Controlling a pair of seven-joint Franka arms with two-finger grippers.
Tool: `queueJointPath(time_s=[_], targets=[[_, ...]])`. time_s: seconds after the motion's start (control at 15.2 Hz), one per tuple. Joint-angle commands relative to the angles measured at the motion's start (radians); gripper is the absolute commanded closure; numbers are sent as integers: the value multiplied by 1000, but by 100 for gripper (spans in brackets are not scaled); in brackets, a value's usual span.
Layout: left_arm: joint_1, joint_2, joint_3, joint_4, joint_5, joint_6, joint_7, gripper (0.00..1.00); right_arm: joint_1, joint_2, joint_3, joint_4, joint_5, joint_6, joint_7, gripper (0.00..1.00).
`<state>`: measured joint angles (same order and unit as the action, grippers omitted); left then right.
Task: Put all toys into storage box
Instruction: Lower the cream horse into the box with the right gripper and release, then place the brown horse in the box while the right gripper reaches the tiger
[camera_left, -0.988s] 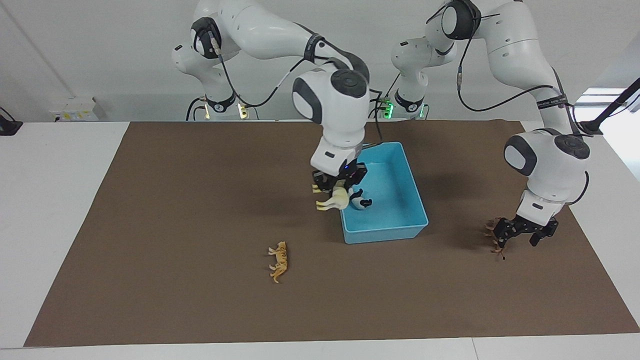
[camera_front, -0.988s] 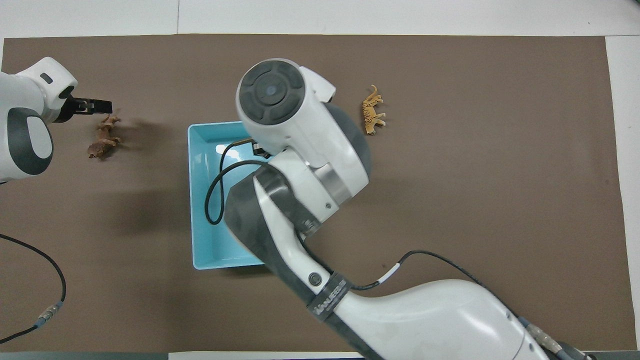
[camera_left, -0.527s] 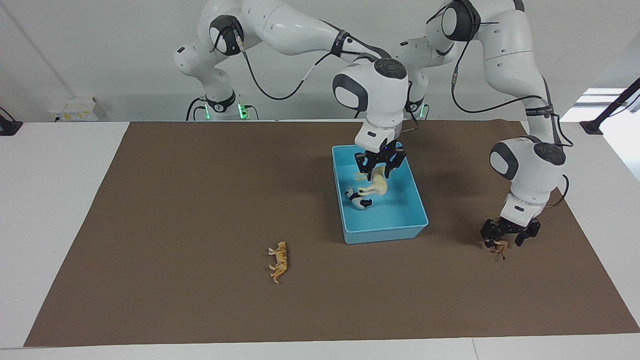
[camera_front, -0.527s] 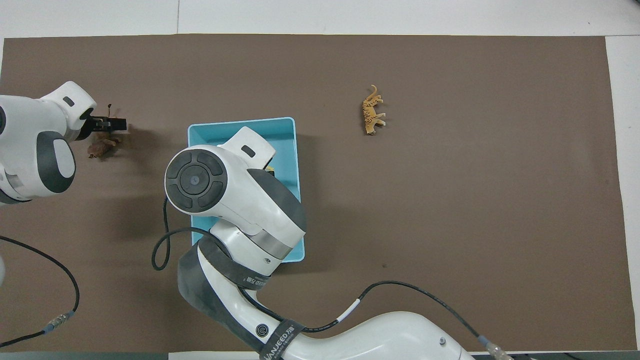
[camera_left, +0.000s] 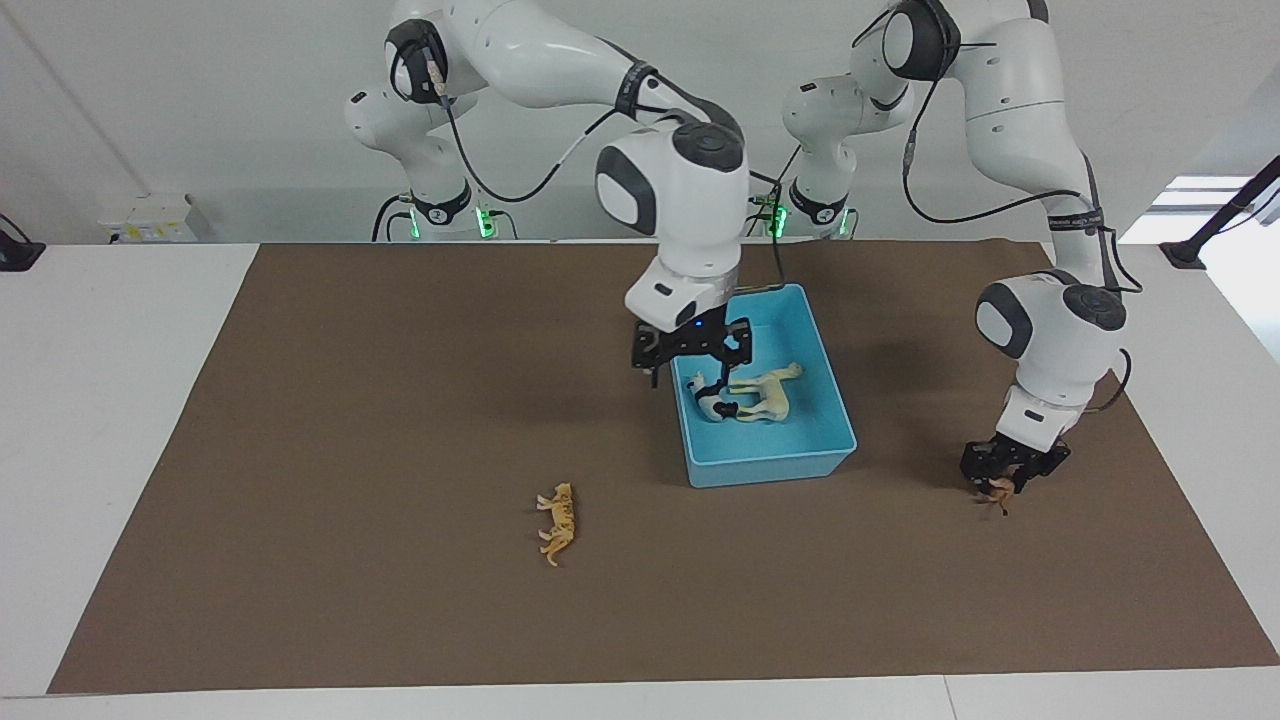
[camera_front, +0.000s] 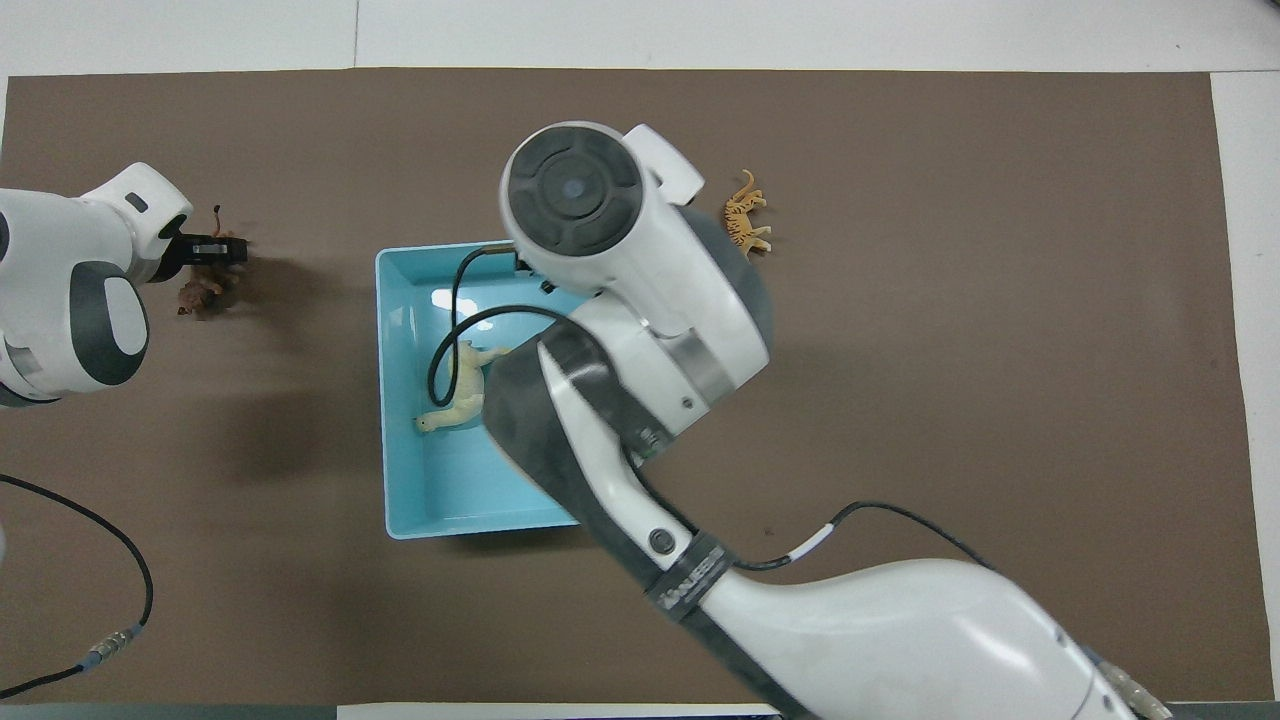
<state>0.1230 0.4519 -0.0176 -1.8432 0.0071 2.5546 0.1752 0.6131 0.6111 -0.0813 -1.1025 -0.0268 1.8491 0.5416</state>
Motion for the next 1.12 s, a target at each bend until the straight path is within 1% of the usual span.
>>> queueJointPath(time_s=[0.0, 0.07, 0.2, 0.26, 0.33, 0.4, 0.46, 0.53, 0.59, 0.72, 0.79, 0.86, 0.92, 0.99, 1.05], targets=[[-2, -12, 4, 65, -9, -100, -14, 100, -148, -10, 21, -81, 13, 77, -141, 0], [-5, -13, 2, 115, -12, -173, -20, 100, -173, -5, 23, -89, 13, 93, -147, 0], [-28, -25, -4, 275, -18, -424, -118, 100, -209, 13, 23, -102, 13, 119, -152, 0], [-57, -41, -7, 333, -18, -532, -188, 100, -220, 41, 23, -108, 11, 145, -158, 0], [-98, -76, -7, 370, -19, -636, -277, 100, -226, 53, 23, -128, 10, 178, -161, 0], [-141, -90, -8, 380, -21, -710, -365, 100, -233, 56, 23, -163, 10, 223, -181, 0], [-198, -117, -8, 380, -18, -746, -458, 100, -231, 61, 23, -190, 10, 269, -192, 0], [-259, -151, -8, 365, -18, -748, -546, 100, -228, 76, 21, -206, 10, 303, -195, 0], [-326, -163, -7, 337, -16, -745, -636, 100, -234, 85, 21, -223, 7, 329, -204, 0], [-422, -206, -8, 235, -16, -699, -779, 100, -231, 107, 21, -237, 8, 369, -224, 0], [-465, -229, -7, 178, -15, -671, -816, 100, -222, 123, 21, -234, 13, 386, -223, 0], [-479, -246, -7, 148, -15, -657, -829, 100, -219, 137, 21, -231, 15, 398, -219, 0], [-480, -248, -7, 148, -15, -668, -827, 40, -217, 142, 21, -232, 15, 409, -219, 0], [-482, -252, -7, 148, -15, -672, -827, 0, -216, 145, 23, -237, 15, 423, -218, 0], [-483, -272, -7, 151, -15, -691, -823, 0, -216, 150, 21, -243, 13, 433, -216, 0]])
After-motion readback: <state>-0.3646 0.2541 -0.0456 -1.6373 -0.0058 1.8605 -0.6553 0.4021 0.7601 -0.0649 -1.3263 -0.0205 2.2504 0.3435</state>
